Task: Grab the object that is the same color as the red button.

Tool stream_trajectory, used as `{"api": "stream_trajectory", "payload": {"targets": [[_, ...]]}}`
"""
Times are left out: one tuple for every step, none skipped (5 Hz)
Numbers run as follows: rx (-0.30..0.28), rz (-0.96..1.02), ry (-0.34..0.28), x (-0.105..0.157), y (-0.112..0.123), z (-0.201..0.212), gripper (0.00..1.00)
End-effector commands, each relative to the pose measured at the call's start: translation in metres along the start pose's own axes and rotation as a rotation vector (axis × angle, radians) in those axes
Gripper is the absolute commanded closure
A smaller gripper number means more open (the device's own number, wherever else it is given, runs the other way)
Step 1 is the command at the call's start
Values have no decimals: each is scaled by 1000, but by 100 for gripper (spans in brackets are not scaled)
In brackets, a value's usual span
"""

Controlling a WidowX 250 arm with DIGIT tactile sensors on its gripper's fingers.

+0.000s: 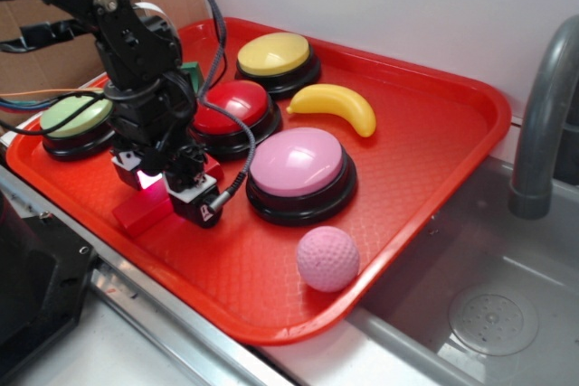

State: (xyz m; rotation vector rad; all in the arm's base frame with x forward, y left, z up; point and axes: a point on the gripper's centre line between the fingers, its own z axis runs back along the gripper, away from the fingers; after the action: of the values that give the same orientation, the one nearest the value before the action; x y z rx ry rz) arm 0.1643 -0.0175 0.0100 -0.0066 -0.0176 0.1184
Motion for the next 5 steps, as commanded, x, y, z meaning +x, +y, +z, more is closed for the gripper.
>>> {"api": "stream_trajectory", "payload": {"targets": [[14, -4, -22, 3, 2, 11, 100], [14, 3, -21, 10, -2, 31, 100], [-8, -12, -2, 20, -9, 80, 100], [-21, 12, -77, 19, -14, 132, 100], [-60, -54, -142, 15, -14, 177, 100]]}}
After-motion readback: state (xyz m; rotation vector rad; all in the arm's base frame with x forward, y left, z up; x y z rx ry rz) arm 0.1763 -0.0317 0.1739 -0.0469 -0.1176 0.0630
